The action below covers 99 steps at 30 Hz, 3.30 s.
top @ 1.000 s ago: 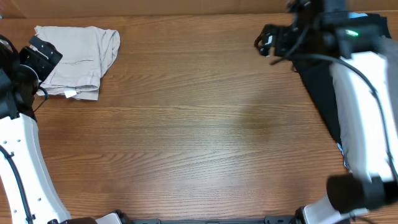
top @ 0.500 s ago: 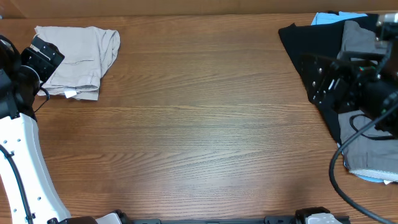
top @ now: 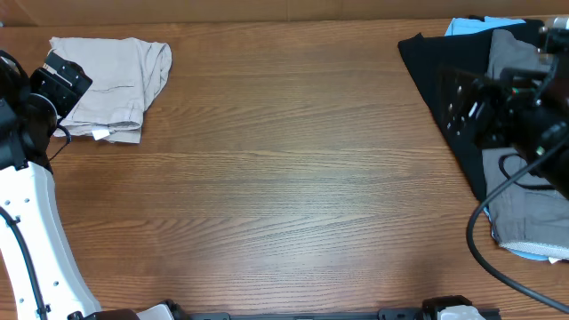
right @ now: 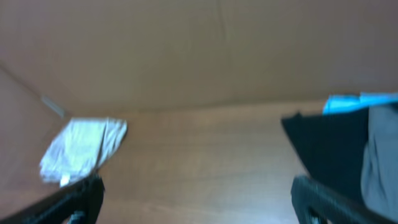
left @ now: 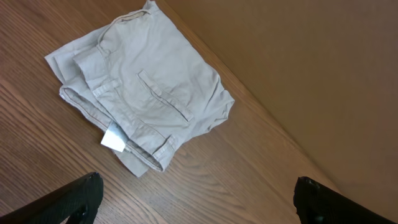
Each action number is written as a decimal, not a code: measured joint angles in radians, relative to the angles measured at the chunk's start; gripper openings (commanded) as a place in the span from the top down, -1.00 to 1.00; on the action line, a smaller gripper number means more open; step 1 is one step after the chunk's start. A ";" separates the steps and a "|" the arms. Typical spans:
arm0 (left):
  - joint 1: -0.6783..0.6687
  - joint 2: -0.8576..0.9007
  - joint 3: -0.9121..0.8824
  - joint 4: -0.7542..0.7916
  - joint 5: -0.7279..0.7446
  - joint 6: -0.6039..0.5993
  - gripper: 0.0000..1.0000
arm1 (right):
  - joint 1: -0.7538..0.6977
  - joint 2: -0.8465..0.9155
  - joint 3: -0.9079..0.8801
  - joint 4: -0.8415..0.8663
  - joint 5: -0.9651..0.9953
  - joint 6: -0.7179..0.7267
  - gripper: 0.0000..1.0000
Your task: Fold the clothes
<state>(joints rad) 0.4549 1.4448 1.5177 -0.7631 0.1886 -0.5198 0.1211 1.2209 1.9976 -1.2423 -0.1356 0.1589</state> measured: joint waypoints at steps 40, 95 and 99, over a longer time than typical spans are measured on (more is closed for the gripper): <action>0.000 0.003 0.000 0.000 0.003 0.000 -1.00 | -0.003 -1.191 -1.979 1.147 0.125 -0.006 -1.00; -0.234 -0.100 -0.060 0.001 -0.005 0.000 -1.00 | -0.005 -1.206 -1.979 1.152 0.124 -0.006 -1.00; -0.465 -0.198 -0.113 0.000 0.011 0.001 -1.00 | -0.005 -1.206 -1.979 1.152 0.124 -0.005 -1.00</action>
<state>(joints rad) -0.0105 1.2469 1.4052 -0.7631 0.2001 -0.5186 0.1165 0.0147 0.0185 -0.0906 -0.0113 0.1535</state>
